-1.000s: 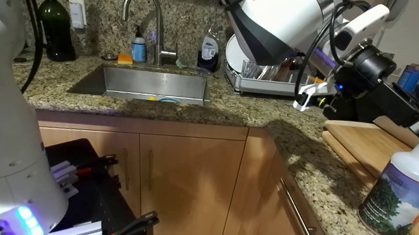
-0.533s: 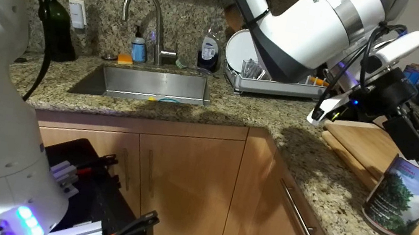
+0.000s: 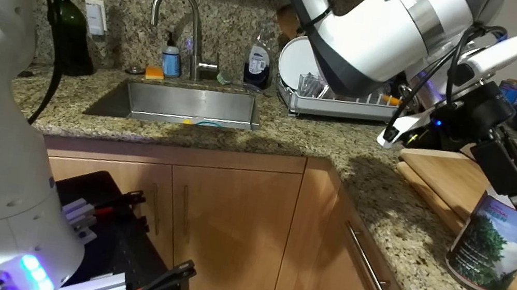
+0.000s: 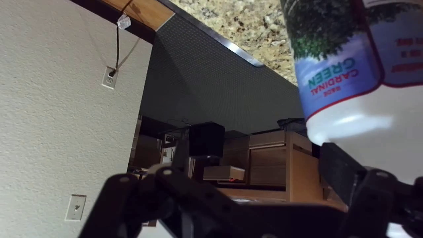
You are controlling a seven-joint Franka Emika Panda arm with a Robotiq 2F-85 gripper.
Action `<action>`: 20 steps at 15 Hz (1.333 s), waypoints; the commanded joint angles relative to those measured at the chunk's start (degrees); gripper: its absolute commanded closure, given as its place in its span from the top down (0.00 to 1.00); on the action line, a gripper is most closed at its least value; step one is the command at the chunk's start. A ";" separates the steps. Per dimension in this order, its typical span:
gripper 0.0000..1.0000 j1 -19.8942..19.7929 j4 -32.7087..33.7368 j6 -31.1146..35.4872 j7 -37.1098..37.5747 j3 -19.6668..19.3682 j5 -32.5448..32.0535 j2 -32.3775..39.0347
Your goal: Move the spray bottle to the left, open the faucet
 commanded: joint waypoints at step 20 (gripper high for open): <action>1.00 9.42 0.39 -11.78 6.69 -0.57 -12.86 -0.98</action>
